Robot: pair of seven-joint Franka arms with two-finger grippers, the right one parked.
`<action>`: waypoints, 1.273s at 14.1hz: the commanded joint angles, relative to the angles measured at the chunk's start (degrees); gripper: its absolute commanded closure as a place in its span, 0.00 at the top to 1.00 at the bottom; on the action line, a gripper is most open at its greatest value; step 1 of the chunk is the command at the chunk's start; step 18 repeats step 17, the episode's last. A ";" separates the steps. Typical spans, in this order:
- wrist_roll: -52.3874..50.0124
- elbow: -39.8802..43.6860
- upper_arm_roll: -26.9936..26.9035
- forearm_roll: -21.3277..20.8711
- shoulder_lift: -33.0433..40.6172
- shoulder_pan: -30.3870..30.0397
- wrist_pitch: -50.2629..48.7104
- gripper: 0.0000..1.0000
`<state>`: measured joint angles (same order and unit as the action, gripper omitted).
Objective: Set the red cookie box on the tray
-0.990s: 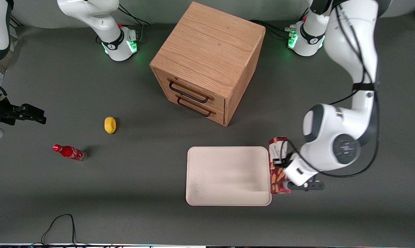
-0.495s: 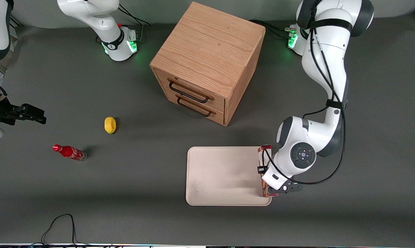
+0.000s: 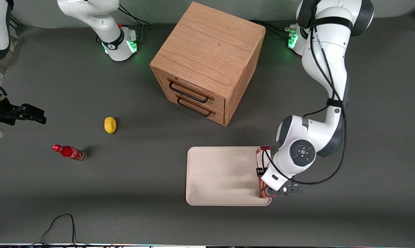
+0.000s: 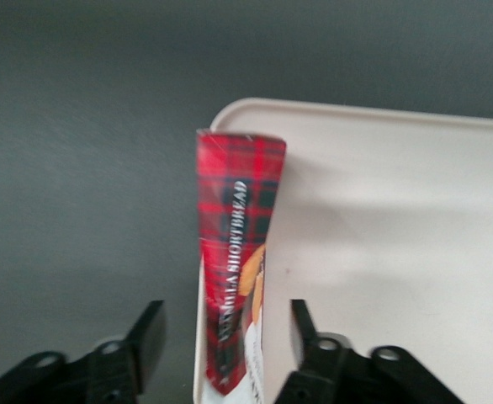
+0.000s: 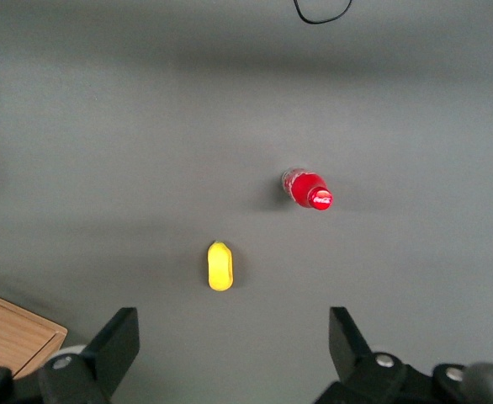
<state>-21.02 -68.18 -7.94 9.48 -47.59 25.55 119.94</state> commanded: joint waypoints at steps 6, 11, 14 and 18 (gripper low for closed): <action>7.22 -20.23 0.21 -0.60 29.28 -11.91 -12.94 1.00; 9.93 -29.01 0.21 -1.91 44.58 -18.94 -19.31 1.00; 12.40 -32.72 0.47 -7.52 49.69 -19.83 -20.88 1.00; 13.45 -32.63 1.44 -11.84 50.75 -20.18 -23.08 1.00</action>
